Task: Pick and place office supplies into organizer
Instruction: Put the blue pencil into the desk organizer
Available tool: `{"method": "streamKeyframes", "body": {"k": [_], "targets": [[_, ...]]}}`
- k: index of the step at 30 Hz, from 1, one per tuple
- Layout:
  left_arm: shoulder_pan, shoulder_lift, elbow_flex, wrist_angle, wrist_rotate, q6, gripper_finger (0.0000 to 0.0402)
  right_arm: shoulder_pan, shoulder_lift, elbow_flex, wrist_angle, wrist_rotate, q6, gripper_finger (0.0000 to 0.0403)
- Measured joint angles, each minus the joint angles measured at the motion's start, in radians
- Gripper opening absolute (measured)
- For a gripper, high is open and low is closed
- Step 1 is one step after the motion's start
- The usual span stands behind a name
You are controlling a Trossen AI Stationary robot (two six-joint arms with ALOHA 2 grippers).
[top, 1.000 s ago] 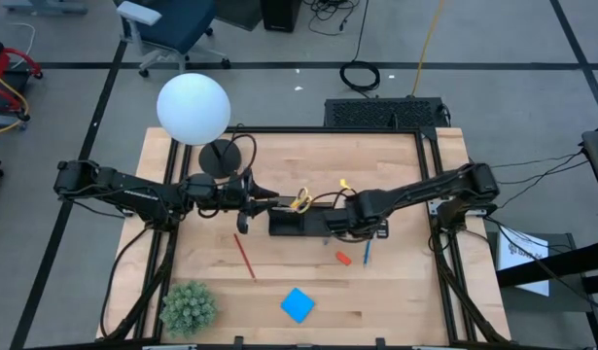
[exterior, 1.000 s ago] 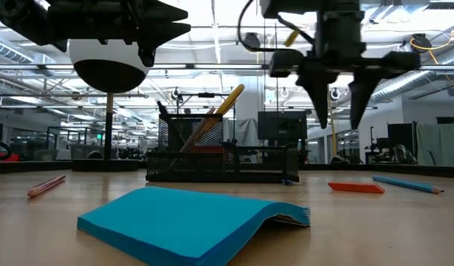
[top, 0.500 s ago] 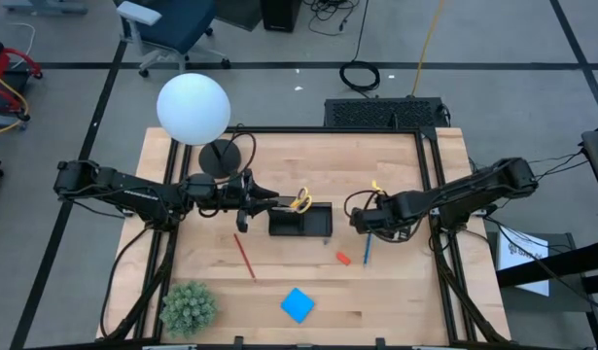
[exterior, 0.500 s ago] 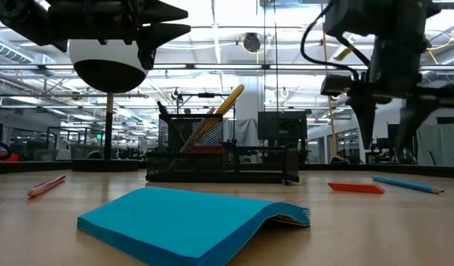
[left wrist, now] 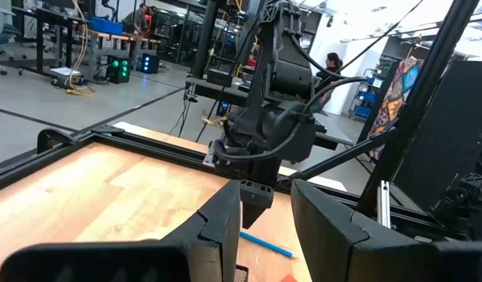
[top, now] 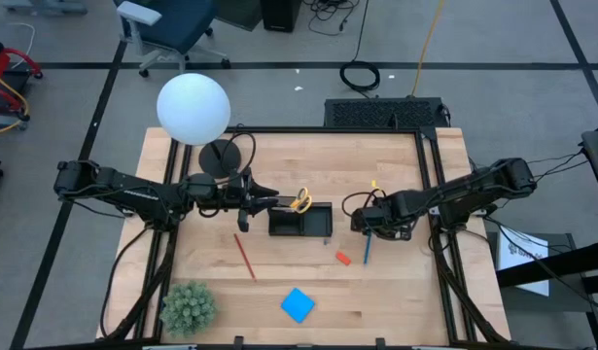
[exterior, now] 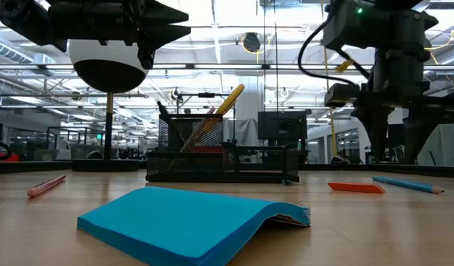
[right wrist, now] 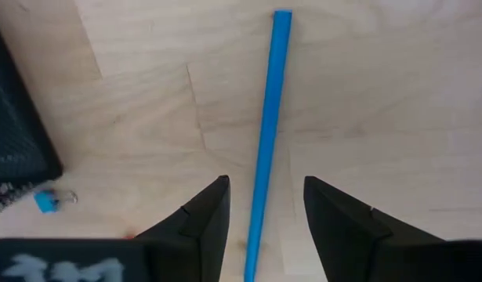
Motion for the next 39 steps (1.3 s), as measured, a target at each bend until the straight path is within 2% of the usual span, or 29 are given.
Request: {"method": "streamKeyframes", "body": {"k": [9,17,31,35,39], "targets": [[0.000,0.000,0.000,-0.037,0.001,-0.001,0.0113,-0.042,0.016,0.000,0.040,0.004,-0.023,0.0143],[0.000,0.000,0.000,-0.085,0.008,-0.027,0.0113,-0.040,0.014,0.000,0.087,0.122,-0.020,0.0142],[-0.001,0.000,0.000,-0.084,-0.044,-0.016,0.0113,-0.045,0.011,0.000,0.252,0.102,-0.058,0.0144],[-0.001,0.000,0.000,-0.083,-0.044,-0.016,0.0113,-0.044,0.011,0.000,0.249,0.151,-0.040,0.0145],[-0.001,0.000,0.000,-0.083,-0.044,-0.016,0.0113,-0.044,0.011,0.000,0.231,0.155,-0.048,0.0142]]}}
